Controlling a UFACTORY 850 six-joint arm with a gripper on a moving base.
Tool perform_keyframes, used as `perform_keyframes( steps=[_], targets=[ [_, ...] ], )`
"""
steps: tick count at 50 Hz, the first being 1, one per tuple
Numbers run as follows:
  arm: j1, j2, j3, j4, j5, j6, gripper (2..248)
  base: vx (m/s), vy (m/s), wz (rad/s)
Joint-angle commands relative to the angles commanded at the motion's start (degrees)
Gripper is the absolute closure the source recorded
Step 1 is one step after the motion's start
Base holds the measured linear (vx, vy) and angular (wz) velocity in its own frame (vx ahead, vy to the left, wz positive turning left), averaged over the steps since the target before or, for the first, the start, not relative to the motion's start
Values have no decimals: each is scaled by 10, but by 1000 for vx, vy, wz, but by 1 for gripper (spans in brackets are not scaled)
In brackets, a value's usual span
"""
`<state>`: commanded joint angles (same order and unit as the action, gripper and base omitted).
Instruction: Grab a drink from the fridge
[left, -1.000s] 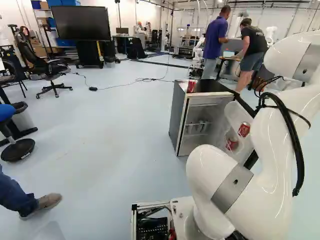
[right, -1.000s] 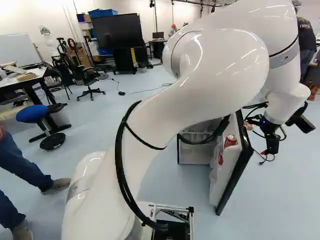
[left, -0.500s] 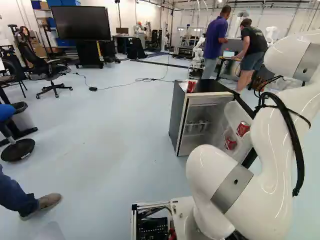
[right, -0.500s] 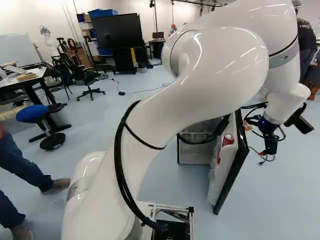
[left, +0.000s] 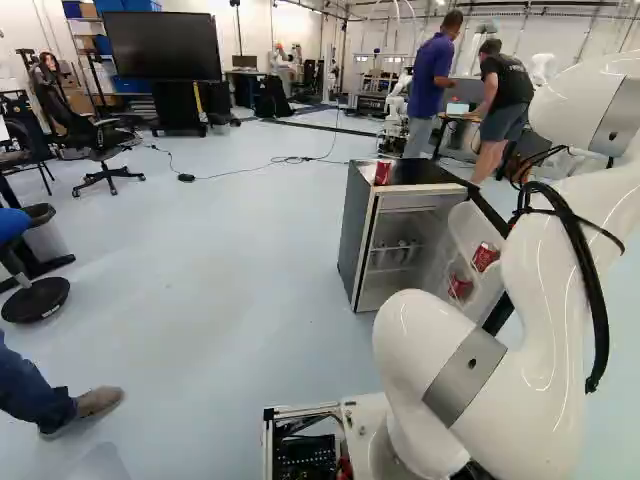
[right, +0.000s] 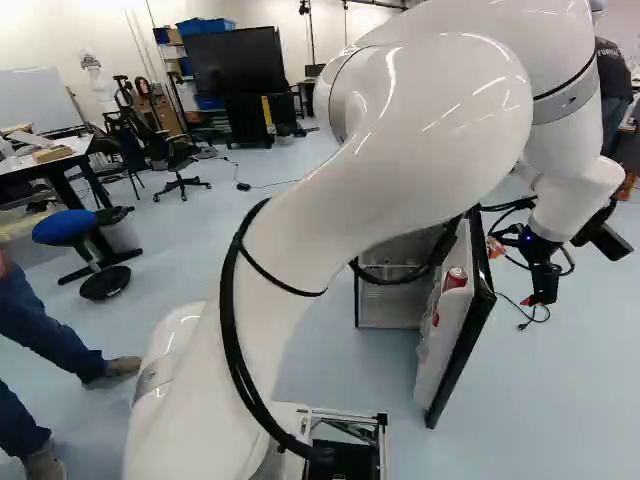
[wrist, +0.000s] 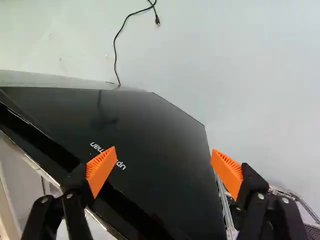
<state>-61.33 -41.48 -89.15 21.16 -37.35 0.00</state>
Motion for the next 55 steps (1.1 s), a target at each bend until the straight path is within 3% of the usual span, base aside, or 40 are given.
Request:
perform_keyframes(
  steps=[17, 40, 55],
  targets=[
    [-3, -4, -6, 0, 0, 0, 3, 0, 0, 0],
    [-27, -35, -55, 0, 0, 0, 3, 0, 0, 0],
    [-48, -22, -36, 0, 0, 0, 3, 0, 0, 0]
  ],
)
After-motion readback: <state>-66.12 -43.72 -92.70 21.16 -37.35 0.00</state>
